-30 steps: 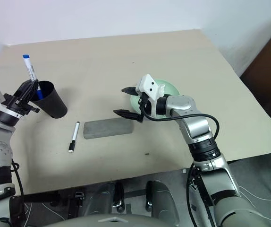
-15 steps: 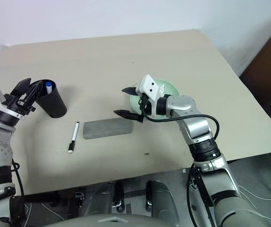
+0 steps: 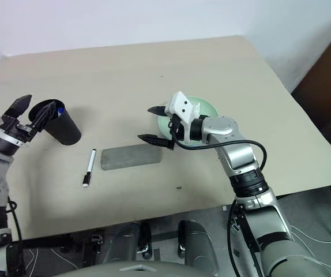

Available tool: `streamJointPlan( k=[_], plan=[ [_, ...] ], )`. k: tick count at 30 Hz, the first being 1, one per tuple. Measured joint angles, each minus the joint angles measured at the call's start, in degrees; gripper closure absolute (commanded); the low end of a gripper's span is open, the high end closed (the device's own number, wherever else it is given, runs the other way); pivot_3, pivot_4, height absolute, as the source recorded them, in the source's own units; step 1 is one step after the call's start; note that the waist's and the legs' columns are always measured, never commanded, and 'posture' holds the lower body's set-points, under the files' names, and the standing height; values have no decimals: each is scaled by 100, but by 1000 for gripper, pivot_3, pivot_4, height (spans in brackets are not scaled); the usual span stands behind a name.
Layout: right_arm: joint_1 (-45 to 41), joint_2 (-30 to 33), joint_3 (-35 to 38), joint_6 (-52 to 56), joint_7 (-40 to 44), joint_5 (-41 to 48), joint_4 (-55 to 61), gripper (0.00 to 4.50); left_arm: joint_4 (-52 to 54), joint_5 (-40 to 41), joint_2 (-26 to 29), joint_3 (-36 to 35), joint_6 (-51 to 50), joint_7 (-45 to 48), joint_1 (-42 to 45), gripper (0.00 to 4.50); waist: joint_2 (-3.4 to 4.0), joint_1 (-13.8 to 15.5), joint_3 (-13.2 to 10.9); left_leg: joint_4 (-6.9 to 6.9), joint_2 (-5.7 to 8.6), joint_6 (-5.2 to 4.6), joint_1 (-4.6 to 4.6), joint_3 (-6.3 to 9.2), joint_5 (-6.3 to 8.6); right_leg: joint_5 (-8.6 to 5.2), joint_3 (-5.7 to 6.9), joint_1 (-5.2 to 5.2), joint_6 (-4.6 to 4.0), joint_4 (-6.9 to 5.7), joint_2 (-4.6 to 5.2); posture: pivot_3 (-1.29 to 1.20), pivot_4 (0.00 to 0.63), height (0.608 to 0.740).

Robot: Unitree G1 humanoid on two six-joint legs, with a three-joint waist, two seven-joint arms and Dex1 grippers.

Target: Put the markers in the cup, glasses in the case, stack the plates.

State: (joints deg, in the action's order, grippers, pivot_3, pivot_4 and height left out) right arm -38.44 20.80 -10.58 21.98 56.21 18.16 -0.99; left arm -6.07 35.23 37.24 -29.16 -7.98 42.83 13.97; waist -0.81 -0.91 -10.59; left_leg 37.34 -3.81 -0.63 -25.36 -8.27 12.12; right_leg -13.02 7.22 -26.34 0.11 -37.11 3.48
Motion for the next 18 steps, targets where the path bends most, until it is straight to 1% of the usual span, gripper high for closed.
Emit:
streamJointPlan(
  k=[5,9,14,18],
  plan=[
    [-111,-5,54,-30,134,113,-331,0,1082,538,359,-545,-881,-156,-779,86,0,-10,-1,-1,0,9,0,0,6,-1,-2,-1,-1,2,3,0,150,740],
    [-359,-33,107,-177,294,128,-817,0,2250,1345,607,-1143,-2015,-372,-1839,86,0,-11,-2,-2,1,16,0,0,10,-2,-3,-2,0,6,5,0,150,740],
    [-677,-46,200,-527,503,93,-1465,0,3404,2324,531,-1894,-3192,-831,-3399,86,3,-17,-4,-10,0,18,0,1,11,-13,-5,-7,-16,10,4,0,150,740],
    [-775,-196,175,-689,625,57,-1718,0,4035,2970,490,-2188,-3763,-1305,-4161,86,5,2,-7,-11,0,19,0,7,12,-15,-5,-6,-20,16,6,0,150,740]
  ],
)
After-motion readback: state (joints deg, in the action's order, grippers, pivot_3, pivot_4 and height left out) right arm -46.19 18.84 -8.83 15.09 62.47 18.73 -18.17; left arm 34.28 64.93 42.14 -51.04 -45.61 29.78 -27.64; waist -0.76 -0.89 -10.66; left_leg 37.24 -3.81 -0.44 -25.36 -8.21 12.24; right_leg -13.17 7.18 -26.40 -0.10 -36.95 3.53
